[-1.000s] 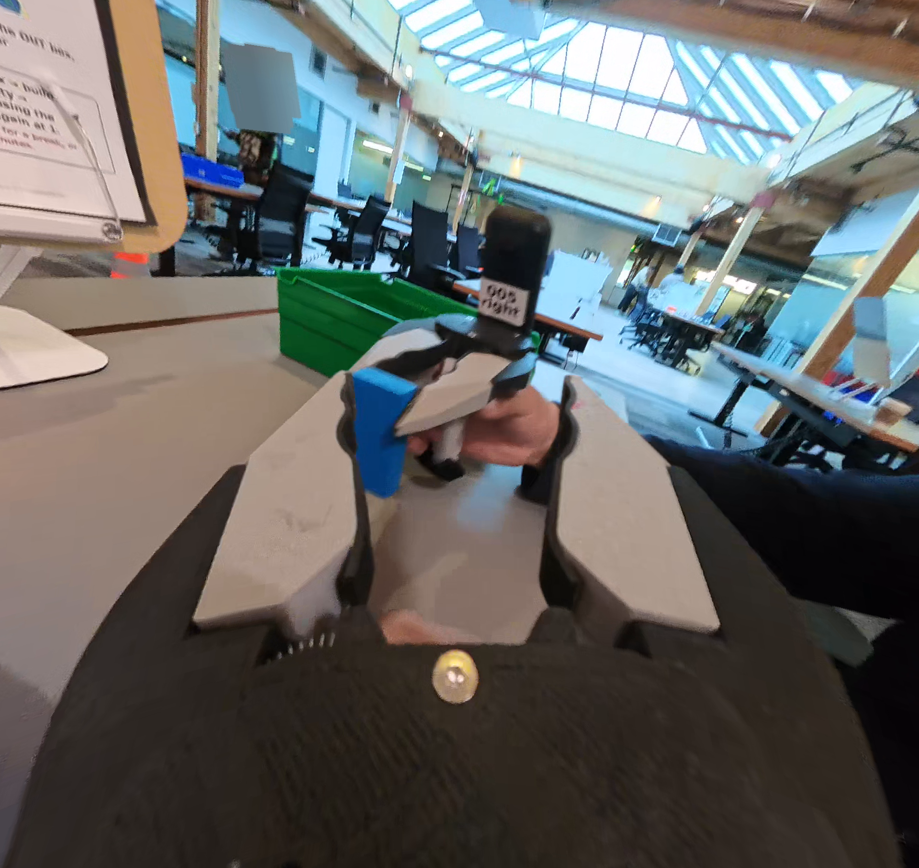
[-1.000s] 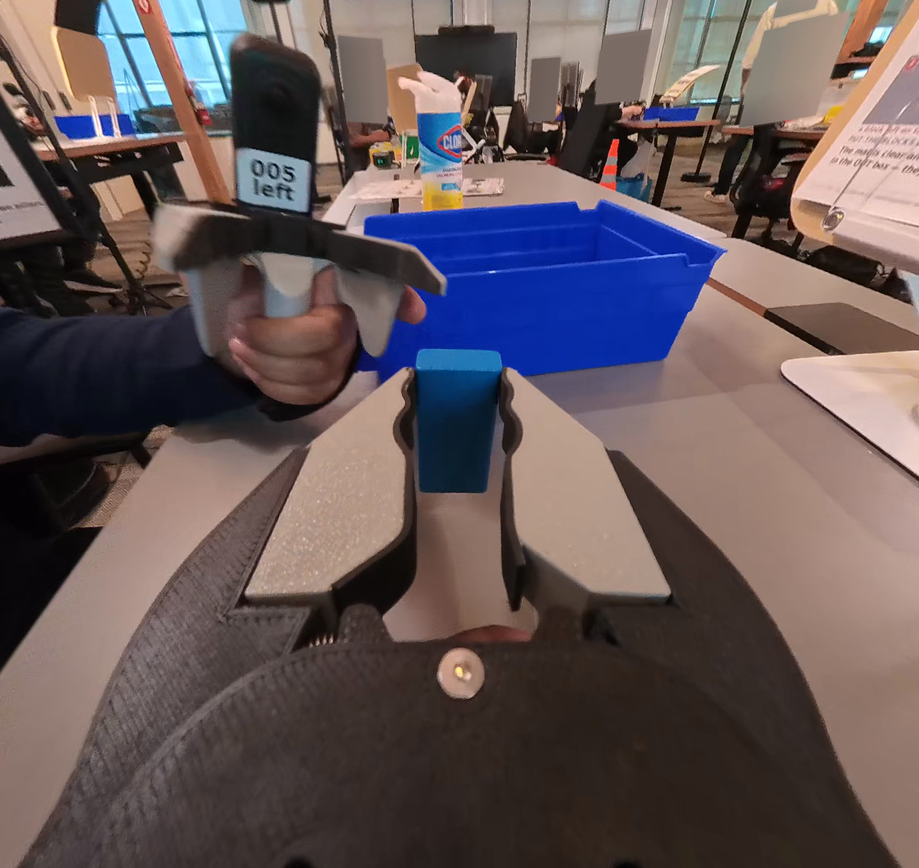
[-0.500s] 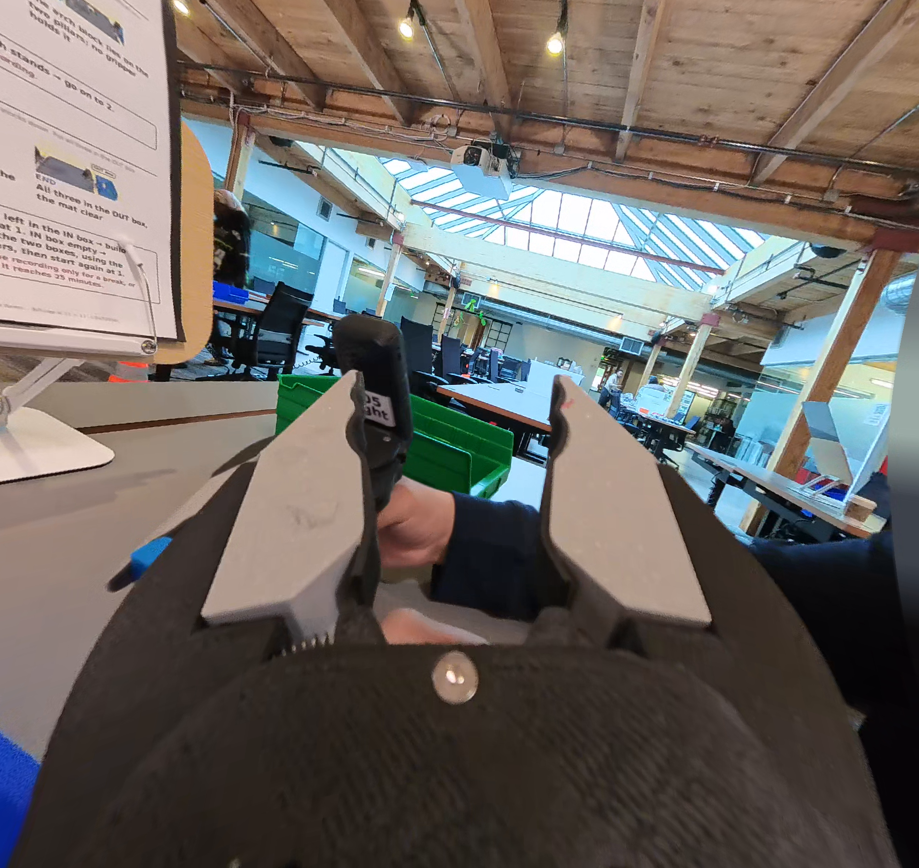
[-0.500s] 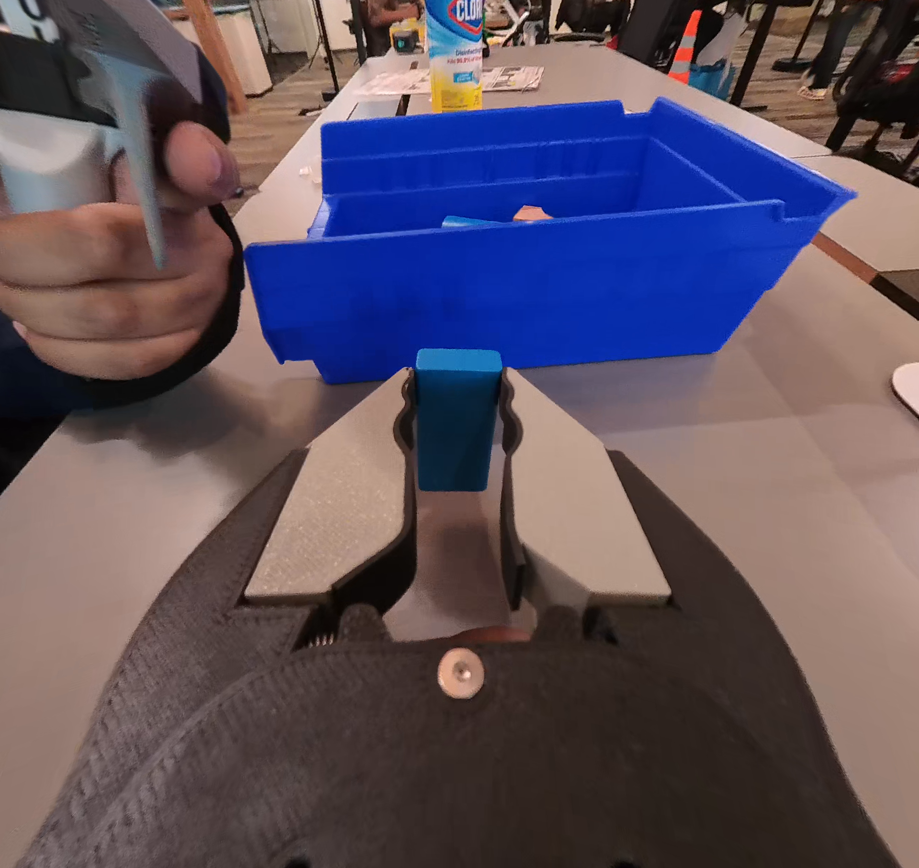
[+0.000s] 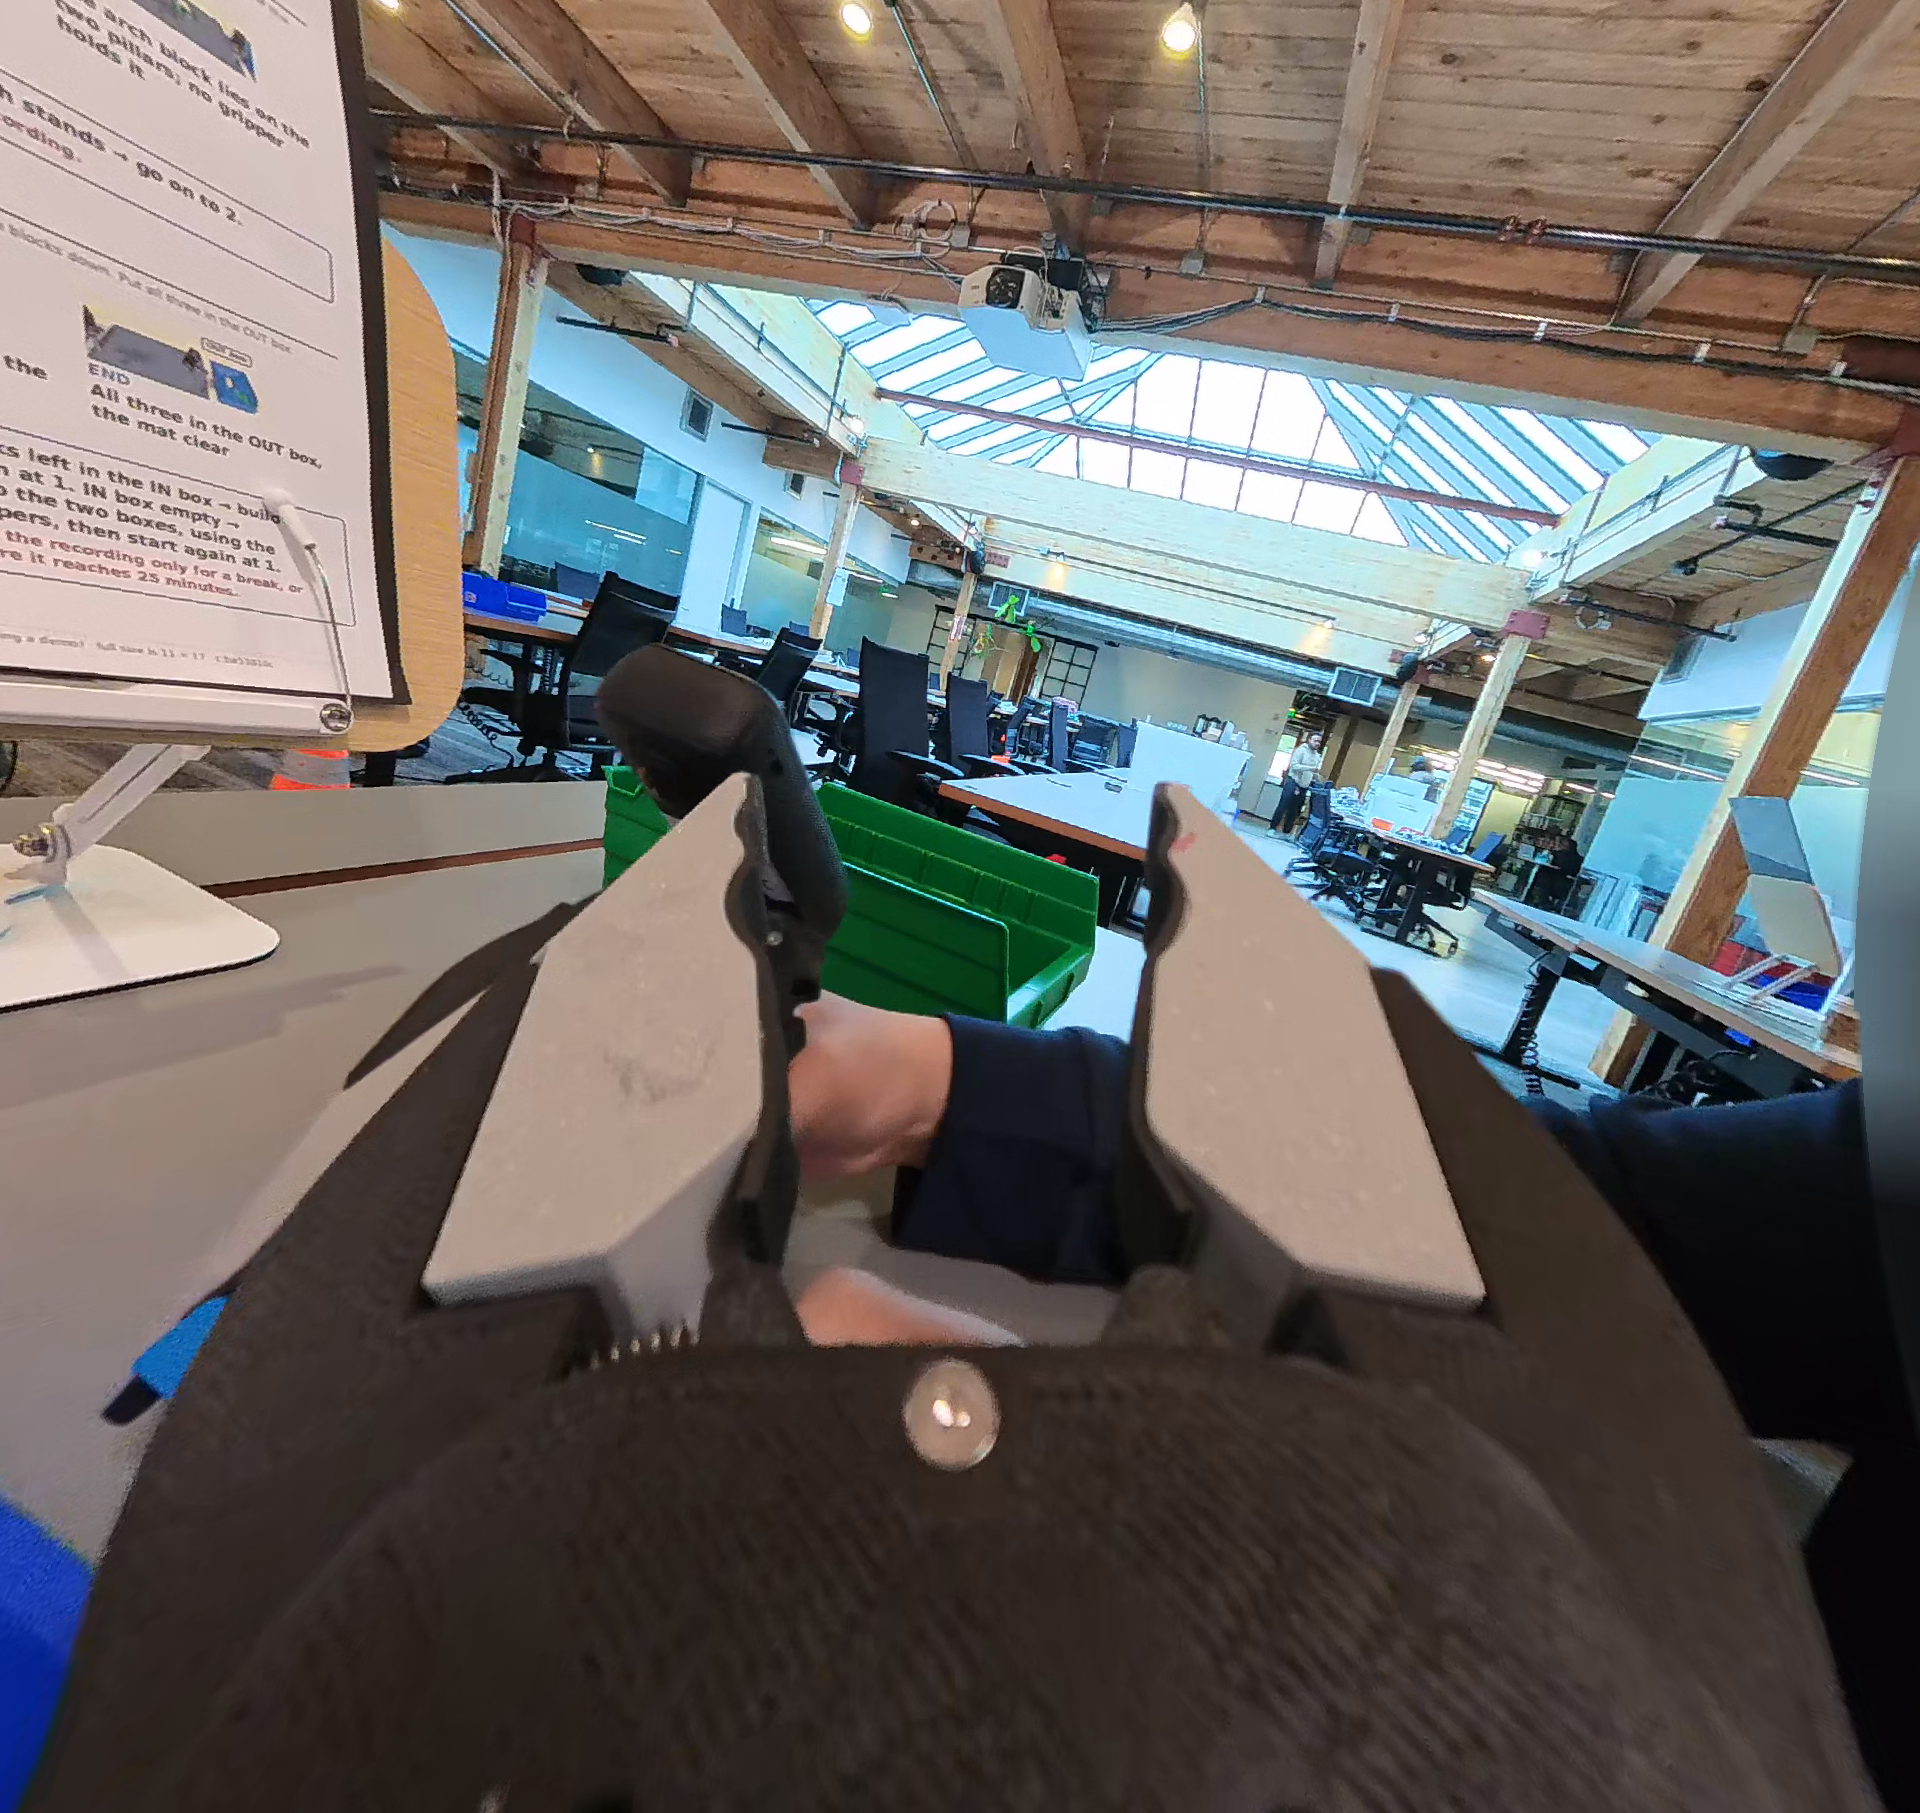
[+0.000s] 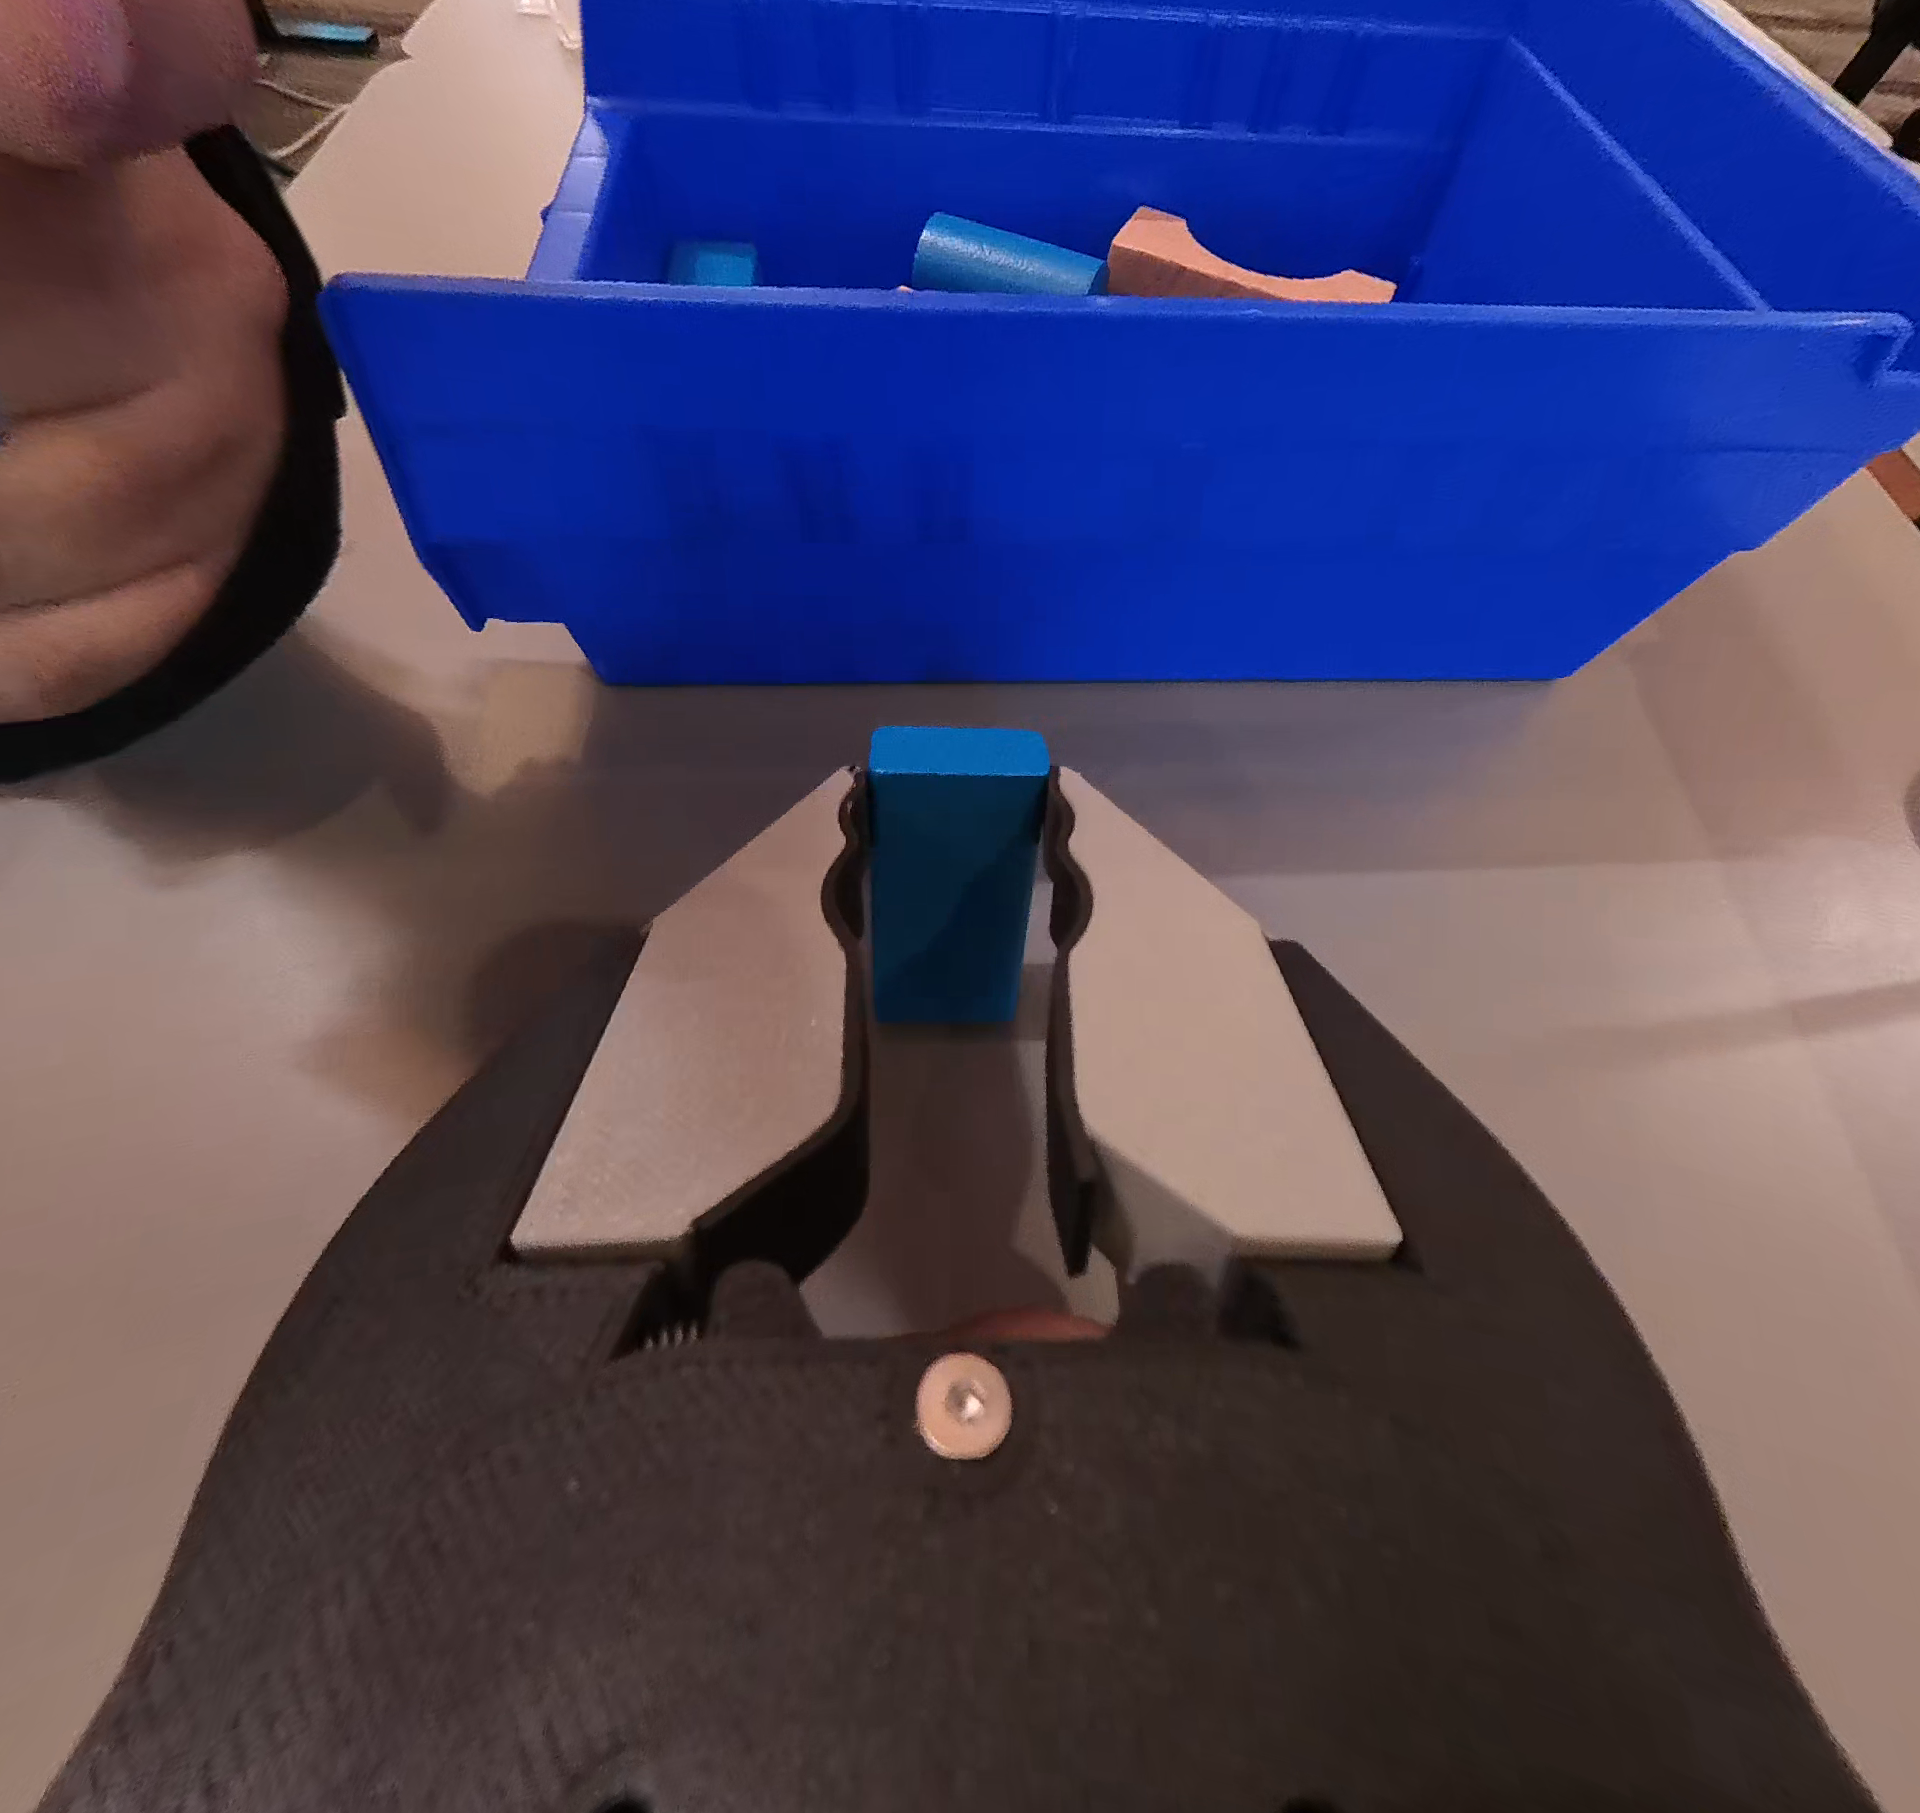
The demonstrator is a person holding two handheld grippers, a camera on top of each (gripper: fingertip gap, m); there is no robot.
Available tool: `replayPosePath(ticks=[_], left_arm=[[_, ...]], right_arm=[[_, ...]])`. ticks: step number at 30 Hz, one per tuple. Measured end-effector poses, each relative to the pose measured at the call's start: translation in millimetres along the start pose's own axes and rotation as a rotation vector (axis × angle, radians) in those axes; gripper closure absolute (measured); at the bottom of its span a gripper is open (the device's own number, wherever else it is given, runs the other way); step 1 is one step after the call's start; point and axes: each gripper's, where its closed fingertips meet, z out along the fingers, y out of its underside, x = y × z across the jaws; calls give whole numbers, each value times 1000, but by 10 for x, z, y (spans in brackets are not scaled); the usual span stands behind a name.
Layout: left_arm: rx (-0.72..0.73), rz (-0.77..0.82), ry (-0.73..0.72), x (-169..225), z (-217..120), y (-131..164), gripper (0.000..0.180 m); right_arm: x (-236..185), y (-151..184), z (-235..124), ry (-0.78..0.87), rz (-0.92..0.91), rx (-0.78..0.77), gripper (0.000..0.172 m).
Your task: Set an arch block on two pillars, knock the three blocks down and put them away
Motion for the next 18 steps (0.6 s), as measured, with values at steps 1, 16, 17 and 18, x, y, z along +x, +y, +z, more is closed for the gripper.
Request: replayPosePath(ticks=[1,16,17,18], left_arm=[[-3,-3,-6,-14,2,7,109],[-204,170,-407,-568,19,337,171],[-196,172,-410,-572,13,320,169],[-191,162,-411,-579,8,312,169]], right_arm=[[-5,5,-15,0,0,1,141],[8,79,-188,-2,28,13,141],[11,76,-192,-3,33,16,141],[15,76,-193,-4,38,18,141]])
